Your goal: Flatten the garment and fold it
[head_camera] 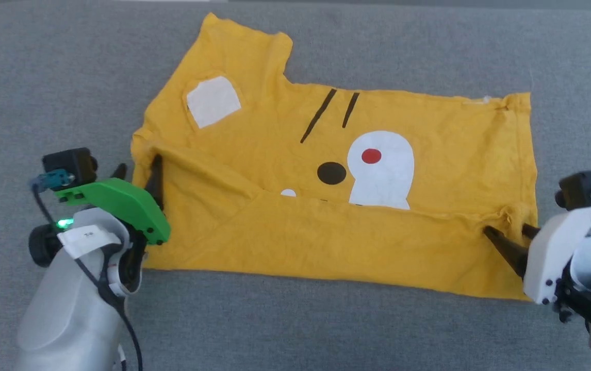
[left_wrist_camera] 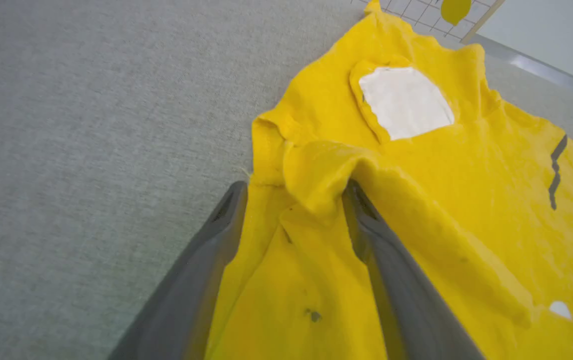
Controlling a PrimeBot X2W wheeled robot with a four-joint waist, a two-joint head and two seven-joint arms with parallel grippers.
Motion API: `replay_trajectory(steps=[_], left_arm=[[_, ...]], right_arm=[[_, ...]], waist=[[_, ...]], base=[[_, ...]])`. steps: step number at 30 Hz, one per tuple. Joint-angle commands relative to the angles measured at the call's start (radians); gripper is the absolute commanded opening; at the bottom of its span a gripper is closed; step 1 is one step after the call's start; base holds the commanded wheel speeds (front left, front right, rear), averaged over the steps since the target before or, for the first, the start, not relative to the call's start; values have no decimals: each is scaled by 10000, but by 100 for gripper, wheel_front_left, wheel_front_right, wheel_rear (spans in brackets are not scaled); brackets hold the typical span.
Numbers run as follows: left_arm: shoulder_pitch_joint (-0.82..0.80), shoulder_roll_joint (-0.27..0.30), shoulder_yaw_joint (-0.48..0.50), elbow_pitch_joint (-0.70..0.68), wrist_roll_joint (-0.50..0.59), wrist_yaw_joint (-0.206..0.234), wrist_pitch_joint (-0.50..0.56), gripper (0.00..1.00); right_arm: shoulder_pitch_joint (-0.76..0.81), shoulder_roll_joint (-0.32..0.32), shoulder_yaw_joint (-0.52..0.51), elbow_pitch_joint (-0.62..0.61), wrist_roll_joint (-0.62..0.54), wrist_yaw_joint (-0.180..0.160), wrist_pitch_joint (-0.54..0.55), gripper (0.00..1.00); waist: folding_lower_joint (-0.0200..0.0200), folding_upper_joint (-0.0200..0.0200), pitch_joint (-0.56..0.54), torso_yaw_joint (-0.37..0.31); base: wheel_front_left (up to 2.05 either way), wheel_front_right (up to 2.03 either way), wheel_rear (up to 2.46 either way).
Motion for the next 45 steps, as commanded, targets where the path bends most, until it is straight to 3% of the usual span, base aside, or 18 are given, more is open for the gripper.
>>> replay_trajectory(steps=[1, 5, 12, 16, 32, 33, 34, 38, 45], left_arm=[[133, 169, 71, -107, 179, 140, -81, 100], [890, 509, 46, -722, 354, 624, 387, 100], [2516, 1030, -396, -2499, 61, 1386, 2868, 100], [2843, 1340, -473, -3078, 101, 1644, 3504, 100], [2358, 961, -919, -1159, -659, 1226, 4670, 98], [2421, 879, -904, -1116, -853, 1151, 4782, 29], [2460, 804, -856, -1120, -1010, 1096, 4803, 0], [2514, 757, -624, -1339, -1210, 996, 4514, 0], [2722, 853, 135, -2176, -1178, 1263, 3416, 0]], right_arm=[[305, 48, -179, 27, 54, -21, -90, 100], [754, 320, -721, -361, 53, -21, -213, 100], [1472, 762, -1360, -1088, -61, -21, 10, 100], [1713, 958, -1606, -1440, -126, -21, 161, 100], [1684, 1023, -1784, -2026, -231, -21, 508, 100], [1682, 1019, -1800, -2034, -244, -21, 498, 100], [1684, 1014, -1816, -2049, -266, -21, 489, 100], [1756, 881, -1833, -2184, -535, -21, 435, 100], [1952, 673, -1346, -2341, -1608, -21, 777, 100]], waist=[[-1, 0, -519, 163], [-1, 0, -1099, 258], [-1, 0, -1515, 380], [-1, 0, -1474, 389], [-1, 0, -825, -73], [-1, 0, -818, -91], [-1, 0, -816, -99], [-1, 0, -871, -59], [-1, 0, -982, -34]], base=[[0, 0, 0], [0, 0, 0], [0, 0, 0], [0, 0, 0], [0, 0, 0], [0, 0, 0], [0, 0, 0], [0, 0, 0], [0, 0, 0]])
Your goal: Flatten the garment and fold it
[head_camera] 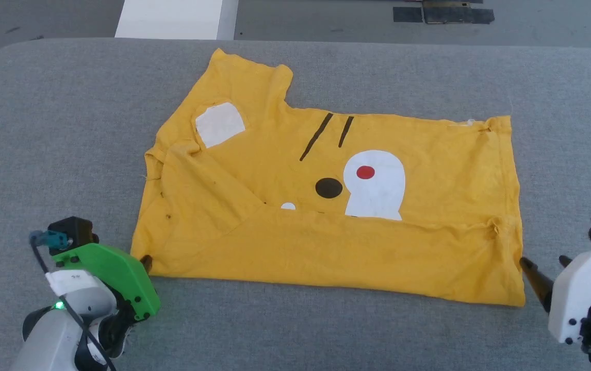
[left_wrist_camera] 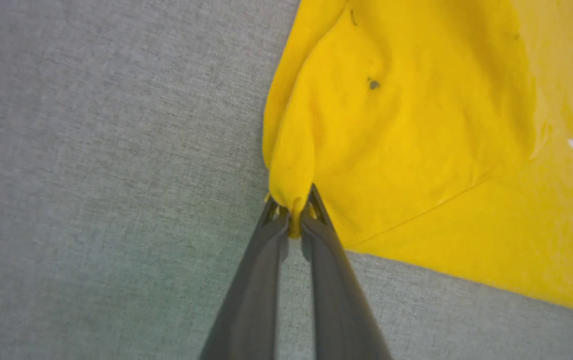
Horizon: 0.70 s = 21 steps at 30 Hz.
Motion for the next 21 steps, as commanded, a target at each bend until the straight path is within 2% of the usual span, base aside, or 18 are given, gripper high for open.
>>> replay_trajectory(steps=[1, 8, 17, 18, 19, 20, 21], left_arm=[[159, 7, 120, -208, -3, 89, -159, 0], [297, -26, 68, -1023, 115, 273, -257, 0], [321, -175, -64, -1047, 96, 306, -311, 0], [314, -185, -64, -1037, 85, 295, -325, 0], [308, -194, -63, -1022, 74, 272, -357, 0], [304, -215, -49, -1013, 50, 245, -401, 0], [303, -214, -40, -992, 34, 219, -431, 0]], right_arm=[[85, 2, 144, 41, -243, -15, 133, 100], [-210, 88, 667, 814, -998, -15, 333, 100], [-218, -146, 1583, 1914, -1030, -15, 472, 100], [-224, -178, 1629, 1958, -978, -15, 520, 90], [-256, -186, 1649, 1977, -851, -15, 520, 27], [-298, -213, 1661, 1963, -749, -15, 476, 0], [-338, -283, 1672, 1942, -653, -15, 451, 0]], waist=[[0, 0, 50, 16], [0, 0, 496, 266], [0, 0, 768, 423], [0, 0, 770, 427], [0, 0, 743, 421], [0, 0, 701, 413], [0, 0, 638, 397]], base=[[0, 0, 0], [0, 0, 0], [0, 0, 0], [0, 0, 0], [0, 0, 0], [0, 0, 0], [0, 0, 0]])
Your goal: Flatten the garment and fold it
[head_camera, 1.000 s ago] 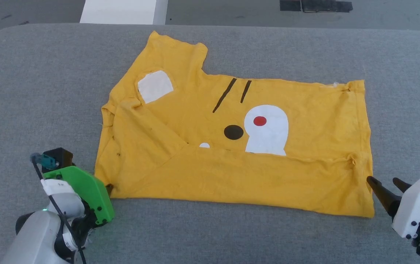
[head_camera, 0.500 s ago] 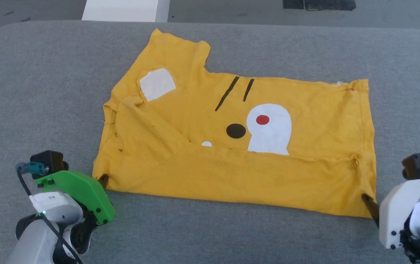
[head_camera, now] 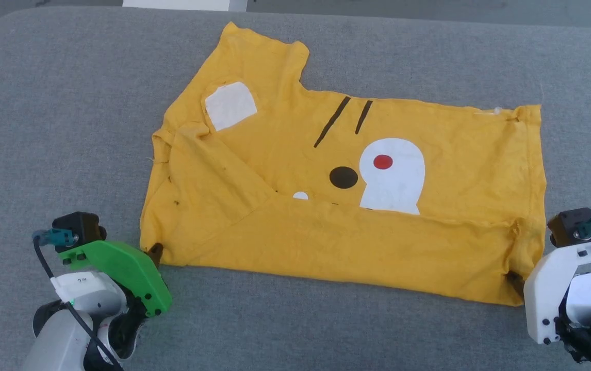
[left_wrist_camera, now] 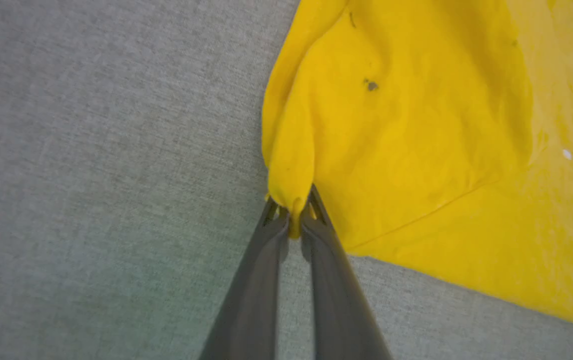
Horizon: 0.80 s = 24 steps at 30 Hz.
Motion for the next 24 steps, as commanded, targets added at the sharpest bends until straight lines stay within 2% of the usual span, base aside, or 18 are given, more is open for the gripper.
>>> replay_trajectory(steps=[1, 6, 10, 17, 20, 24], left_arm=[[88, -26, 34, 41, 4, -59, -77, 0], [122, 106, 251, 4, -91, -76, -160, 0], [291, 322, 461, -346, -142, 20, -97, 0], [1311, 687, 664, -1281, -125, 572, 305, 0], [1924, 631, 624, -1529, -193, 766, 406, 0], [2685, 272, 499, -1401, -477, 851, 393, 0]], right_arm=[[59, 135, 198, 458, 195, -11, 22, 0], [-182, 34, -220, 148, 617, -11, -271, 0], [-212, -134, -490, -179, 893, -11, -74, 0], [299, -524, -999, -580, 1133, -11, 702, 0], [660, -558, -1177, -544, 1106, -11, 949, 0], [1158, -394, -1265, -304, 1038, -11, 1090, 0]], waist=[[1, 0, -147, -43], [1, 0, -761, -143], [1, 0, -1363, -213], [1, 0, -2092, -171], [1, 0, -2217, -114], [1, 0, -2253, -59]], base=[[0, 0, 0], [0, 0, 0], [0, 0, 0], [0, 0, 0], [0, 0, 0], [0, 0, 0]])
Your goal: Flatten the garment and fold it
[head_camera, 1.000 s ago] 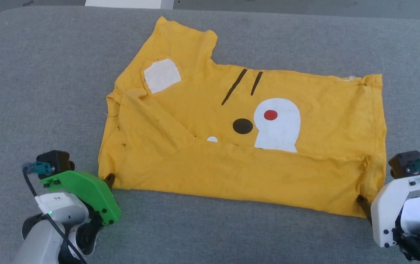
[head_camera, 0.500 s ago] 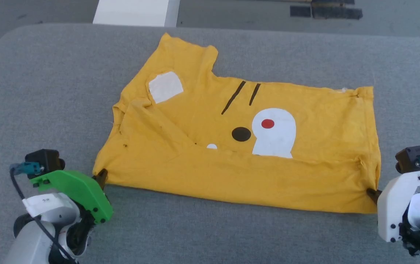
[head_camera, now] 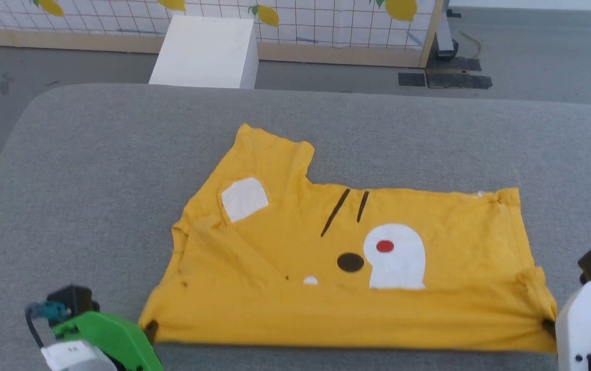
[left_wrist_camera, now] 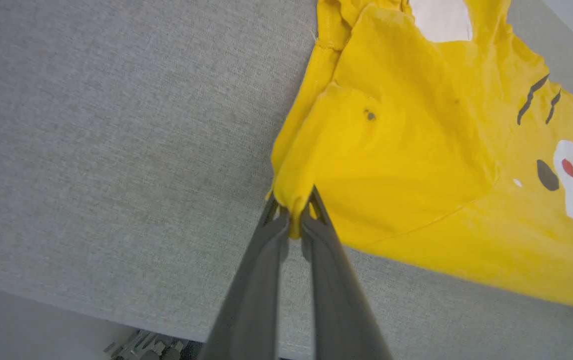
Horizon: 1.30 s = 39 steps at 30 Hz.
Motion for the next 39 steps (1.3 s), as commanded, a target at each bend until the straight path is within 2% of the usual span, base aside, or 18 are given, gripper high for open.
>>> replay_trajectory(steps=[1, 10, 11, 12, 13, 17, 20, 25, 29, 34, 39], left_arm=[[233, -79, 37, 204, -167, 63, -55, 0], [-95, -637, 0, 1987, -560, -323, -414, 0], [-182, -633, 2, 2151, -550, -363, -450, 14], [-240, -659, 23, 2261, -590, -396, -470, 83], [-296, -575, -30, 2394, -539, -429, -406, 100], [-472, -259, 63, 2352, -410, -358, -316, 100], [-609, 16, 236, 1792, -259, -267, -394, 100], [-1316, 476, 555, 450, 508, -551, -1579, 100], [-2056, 388, 556, 171, 1140, -1031, -3058, 100], [-3039, 18, 275, 821, 1718, -1797, -4915, 100], [-4073, -444, -136, 1982, 1961, -2182, -5672, 100]], right_arm=[[200, 12, -28, 144, -132, -19, 16, 0], [237, 248, 438, 1600, -425, -19, -665, 0], [181, 304, 446, 1733, -417, -19, -771, 10], [138, 303, 499, 1794, -433, -19, -882, 69], [109, 303, 570, 1875, -386, -19, -963, 100], [-6, 267, 432, 1832, -153, -19, -1151, 100], [-146, 266, 150, 1401, 14, -19, -1333, 100], [-629, 249, -538, 372, -181, -19, -2155, 100], [-1163, 465, -844, -110, -294, -19, -3019, 100], [-1721, 440, -855, -66, -457, -19, -3756, 100], [-2193, 335, -817, -37, -459, -19, -4089, 100]], waist=[[1, 0, -8, 42], [1, 0, 121, -5], [1, 0, 128, -18], [1, 0, 126, -29], [1, 0, 106, -50], [1, 0, -35, -144], [1, 0, -179, -208], [1, 0, -358, -288], [1, 0, -385, -366], [1, 0, -71, -404], [1, 0, 618, -367]], base=[[0, 0, 0], [0, 0, 0], [0, 0, 0], [0, 0, 0], [0, 0, 0], [0, 0, 0], [0, 0, 0], [0, 0, 0], [0, 0, 0], [0, 0, 0], [0, 0, 0]])
